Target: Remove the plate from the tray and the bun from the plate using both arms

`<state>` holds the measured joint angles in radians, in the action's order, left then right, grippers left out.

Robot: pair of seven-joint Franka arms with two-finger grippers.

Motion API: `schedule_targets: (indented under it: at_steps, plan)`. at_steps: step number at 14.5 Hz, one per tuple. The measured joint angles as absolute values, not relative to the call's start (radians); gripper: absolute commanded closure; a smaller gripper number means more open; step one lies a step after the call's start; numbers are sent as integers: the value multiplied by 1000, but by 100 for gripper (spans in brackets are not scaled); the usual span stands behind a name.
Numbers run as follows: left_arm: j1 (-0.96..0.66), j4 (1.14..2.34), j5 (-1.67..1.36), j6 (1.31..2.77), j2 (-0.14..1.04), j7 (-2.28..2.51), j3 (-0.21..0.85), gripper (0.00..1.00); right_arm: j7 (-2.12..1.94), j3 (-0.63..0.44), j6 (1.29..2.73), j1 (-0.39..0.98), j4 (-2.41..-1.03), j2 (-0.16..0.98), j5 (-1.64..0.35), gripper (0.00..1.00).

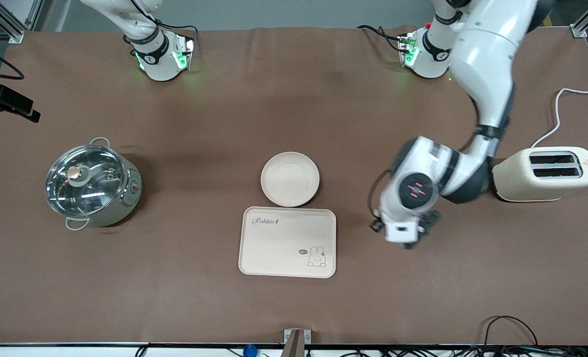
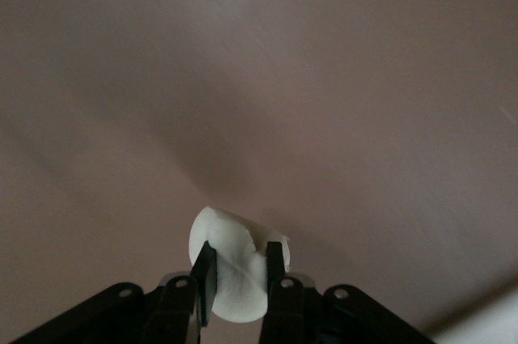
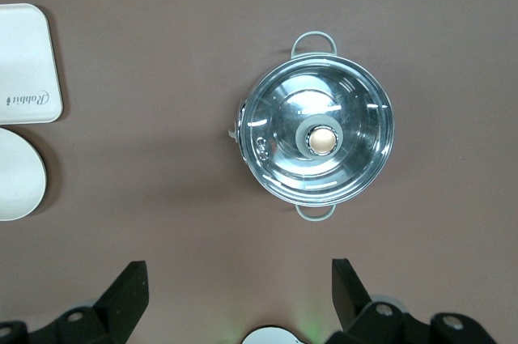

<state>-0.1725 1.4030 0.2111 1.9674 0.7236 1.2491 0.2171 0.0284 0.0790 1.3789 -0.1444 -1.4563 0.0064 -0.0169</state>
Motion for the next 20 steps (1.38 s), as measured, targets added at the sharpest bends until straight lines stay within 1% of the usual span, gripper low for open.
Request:
schedule_targets:
  at_steps: [3, 5, 6, 7, 8, 12, 14, 20]
  plan:
    - [-60, 1415, 219, 1988, 778, 1187, 219, 65, 28, 79, 1373, -144, -1456, 6, -17, 0]
    - [-47, 1428, 219, 2019, 795, 1177, 220, 58, 28, 79, 1373, -144, -1456, 6, -17, 0]
    - [-50, 1439, 219, 2042, 797, 1177, 222, 48, 28, 79, 1373, -144, -1456, 6, -17, 0]
    - [-53, 1450, 219, 2059, 797, 1177, 225, 20, 28, 79, 1373, -144, -1456, 6, -17, 0]
    - [-57, 1455, 219, 2066, 797, 1178, 228, 0, 28, 79, 1373, -144, -1456, 6, -17, 0]
    - [-57, 1453, 219, 2069, 783, 1179, 231, 0, 28, 78, 1373, -144, -1456, 6, -17, 0]
    - [-56, 1444, 221, 2031, 743, 1149, 234, 0, 28, 78, 1373, -144, -1456, 6, -17, 0]
    - [-9, 1431, 221, 1868, 489, 754, 235, 0, 28, 78, 1373, -145, -1456, 6, -17, 0]
